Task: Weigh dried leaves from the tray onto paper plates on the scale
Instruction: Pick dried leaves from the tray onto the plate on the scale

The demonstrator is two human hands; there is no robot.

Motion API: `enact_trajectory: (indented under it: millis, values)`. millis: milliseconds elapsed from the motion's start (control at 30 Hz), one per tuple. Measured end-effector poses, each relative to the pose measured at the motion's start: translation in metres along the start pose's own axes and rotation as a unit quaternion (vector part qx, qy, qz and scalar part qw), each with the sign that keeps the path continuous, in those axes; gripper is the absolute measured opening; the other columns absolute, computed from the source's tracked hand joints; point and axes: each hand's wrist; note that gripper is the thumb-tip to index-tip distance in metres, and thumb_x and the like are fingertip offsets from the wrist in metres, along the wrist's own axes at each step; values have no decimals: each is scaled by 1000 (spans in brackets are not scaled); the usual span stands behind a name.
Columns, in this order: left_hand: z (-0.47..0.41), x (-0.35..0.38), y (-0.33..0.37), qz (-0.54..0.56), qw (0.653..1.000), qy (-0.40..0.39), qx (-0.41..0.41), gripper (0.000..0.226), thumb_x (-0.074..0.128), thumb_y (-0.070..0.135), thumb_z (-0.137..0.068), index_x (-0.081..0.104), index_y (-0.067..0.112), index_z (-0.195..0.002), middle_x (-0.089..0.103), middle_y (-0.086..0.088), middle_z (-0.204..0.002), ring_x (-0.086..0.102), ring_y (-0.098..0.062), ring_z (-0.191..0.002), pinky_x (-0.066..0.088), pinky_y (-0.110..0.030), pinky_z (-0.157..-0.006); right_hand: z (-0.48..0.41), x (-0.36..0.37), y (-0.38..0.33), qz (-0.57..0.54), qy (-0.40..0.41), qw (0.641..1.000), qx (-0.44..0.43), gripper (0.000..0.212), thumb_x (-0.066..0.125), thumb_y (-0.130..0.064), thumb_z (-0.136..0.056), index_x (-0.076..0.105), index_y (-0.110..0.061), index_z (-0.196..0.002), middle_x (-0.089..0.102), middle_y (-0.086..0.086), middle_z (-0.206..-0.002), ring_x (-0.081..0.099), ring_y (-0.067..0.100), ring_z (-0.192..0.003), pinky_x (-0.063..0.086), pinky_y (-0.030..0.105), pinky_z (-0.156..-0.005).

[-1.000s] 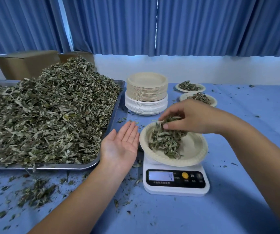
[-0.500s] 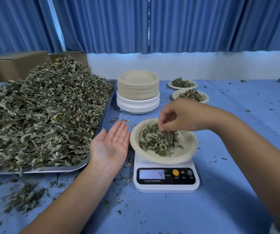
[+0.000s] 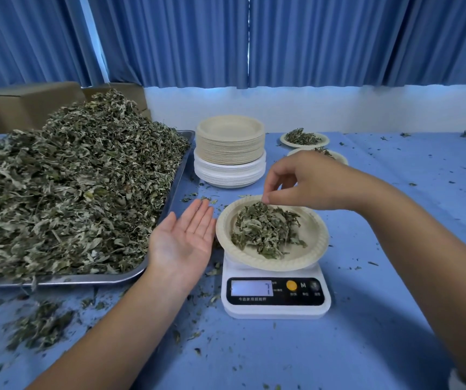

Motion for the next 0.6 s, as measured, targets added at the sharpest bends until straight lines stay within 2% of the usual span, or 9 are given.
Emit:
enact_trajectory:
  millis: [133,200,233,333,367,433,467,600]
  values:
    - [-1,-1,0,-8,1000,-4,-3,46,30,29,-103,58,-5,-113,61,-19,-122,54,-29,-120,43,-38,-101,-1,2,1,-8,4,1000,-2,4,73,-25,-81,72,-25,-77,69,-20,-73,56,-13,-64,38,3,-59]
    - [-2,-2,0,-51,999,2,-5,40,33,26,-102,59,-3,-112,61,-17,-123,55,-27,-119,43,-37,-102,-2,0,3,-12,10,1000,10,4,72,-27,-80,72,-26,-76,70,-17,-75,57,-10,-62,40,5,-56]
    - [-3,-2,0,-84,996,8,-1,36,36,23,-102,59,-2,-113,61,-15,-123,57,-25,-116,44,-36,-100,-2,0,5,-12,12,1000,21,5,72,-27,-80,72,-27,-76,70,-16,-76,57,-8,-62,42,8,-56]
    - [-7,-5,-3,-191,981,19,35,27,42,11,-99,57,4,-120,64,-7,-117,64,-14,-102,50,-29,-87,-3,-2,13,-10,1,998,63,5,71,-26,-82,72,-28,-78,70,-8,-76,62,8,-70,52,29,-64]
    - [-7,-6,-3,-214,976,17,48,27,44,9,-98,57,6,-122,65,-6,-115,65,-13,-100,51,-27,-84,-3,-1,16,-7,-7,997,74,5,71,-25,-82,72,-27,-79,69,-6,-74,61,11,-69,51,27,-63]
    - [-7,-8,-4,-239,968,13,72,23,49,5,-96,60,6,-116,70,-5,-109,68,-12,-98,53,-22,-78,-4,0,20,9,-18,996,88,5,72,-23,-83,72,-27,-80,65,-8,-69,56,4,-60,45,15,-55]
    - [-7,-9,-5,-248,965,12,83,21,52,4,-94,62,6,-112,72,-5,-105,69,-12,-96,55,-21,-76,-4,0,22,13,-18,995,98,6,73,-22,-82,72,-27,-80,64,-9,-68,54,3,-59,43,14,-53]
    - [-7,-8,-8,-326,937,28,119,16,63,6,-88,68,12,-102,74,-5,-98,70,-13,-93,54,-24,-82,-6,0,29,14,11,991,131,6,75,-21,-79,71,-26,-78,56,-10,-65,52,7,-61,39,21,-55]
Point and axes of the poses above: each hand's wrist, its own z-axis away from the middle knuckle, its own x-axis out of the palm, y = z × x
